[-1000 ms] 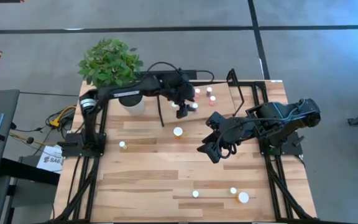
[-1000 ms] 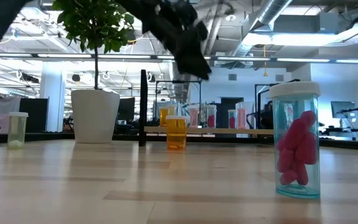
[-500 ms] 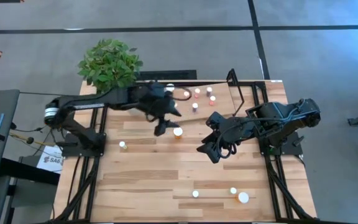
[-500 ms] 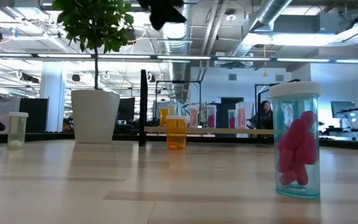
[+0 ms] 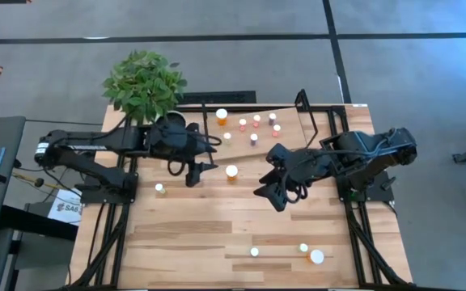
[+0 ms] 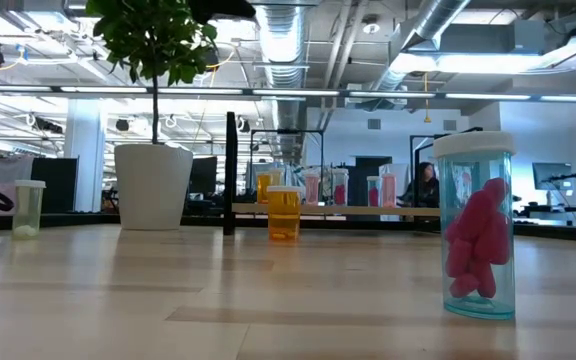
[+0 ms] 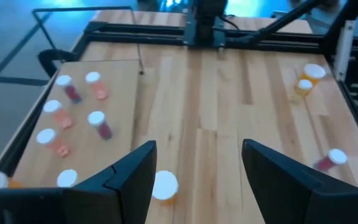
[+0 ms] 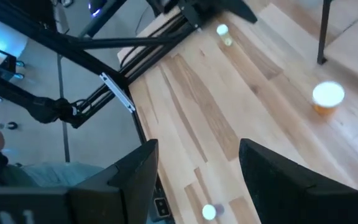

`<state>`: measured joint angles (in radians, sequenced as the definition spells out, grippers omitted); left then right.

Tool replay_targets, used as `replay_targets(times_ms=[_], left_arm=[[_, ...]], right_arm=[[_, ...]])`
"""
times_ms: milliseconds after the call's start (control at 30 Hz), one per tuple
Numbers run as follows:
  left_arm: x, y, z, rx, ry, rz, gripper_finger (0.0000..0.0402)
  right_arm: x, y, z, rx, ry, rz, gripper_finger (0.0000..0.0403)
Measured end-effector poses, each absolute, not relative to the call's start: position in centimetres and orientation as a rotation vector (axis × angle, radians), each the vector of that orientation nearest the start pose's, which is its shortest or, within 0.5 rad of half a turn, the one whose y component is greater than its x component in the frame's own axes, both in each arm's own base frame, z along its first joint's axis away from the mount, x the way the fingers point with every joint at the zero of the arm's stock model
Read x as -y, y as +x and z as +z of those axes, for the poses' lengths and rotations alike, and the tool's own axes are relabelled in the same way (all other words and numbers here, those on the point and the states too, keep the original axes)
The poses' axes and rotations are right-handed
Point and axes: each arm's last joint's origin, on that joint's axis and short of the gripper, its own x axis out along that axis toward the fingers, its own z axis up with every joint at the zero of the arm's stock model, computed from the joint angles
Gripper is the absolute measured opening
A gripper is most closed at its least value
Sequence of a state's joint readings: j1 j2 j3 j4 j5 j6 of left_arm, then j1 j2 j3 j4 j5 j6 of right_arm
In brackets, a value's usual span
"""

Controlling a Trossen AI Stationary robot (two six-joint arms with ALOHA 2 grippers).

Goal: Pick and place medicine bottles onto shelf by color
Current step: Put the bottom yellow pill bottle on the shelf

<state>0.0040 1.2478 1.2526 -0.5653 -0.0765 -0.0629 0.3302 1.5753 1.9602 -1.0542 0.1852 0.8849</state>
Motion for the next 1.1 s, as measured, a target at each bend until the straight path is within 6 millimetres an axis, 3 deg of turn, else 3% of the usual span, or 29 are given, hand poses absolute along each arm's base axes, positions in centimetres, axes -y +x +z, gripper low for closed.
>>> replay_targets(times_ms=[333, 500, 700, 900, 1100], left_arm=[[0.1, 26.3, 36.4, -0.537, -0.060, 0.223, 0.0224], [-0.1, 26.1, 36.6, -0.515, -0.109, 0.294, 0.0224], [-0.2, 26.1, 36.6, -0.507, -0.165, 0.318, 0.0224], [-0.2, 26.1, 36.6, -0.499, -0.207, 0.351, 0.0224], [-0.3, 26.0, 36.6, -0.490, -0.227, 0.382, 0.0224]], right_arm=[[-7.6, 30.4, 45.2, -0.612, 0.705, -0.202, 0.0249], [-8.3, 32.3, 43.2, -0.699, 0.632, -0.176, 0.0249], [-9.4, 35.0, 40.3, -0.903, 0.701, 0.039, 0.0249], [-8.2, 35.0, 40.5, -0.974, 0.778, 0.171, 0.0249], [-9.2, 34.4, 40.3, -1.022, 0.735, 0.210, 0.0245]])
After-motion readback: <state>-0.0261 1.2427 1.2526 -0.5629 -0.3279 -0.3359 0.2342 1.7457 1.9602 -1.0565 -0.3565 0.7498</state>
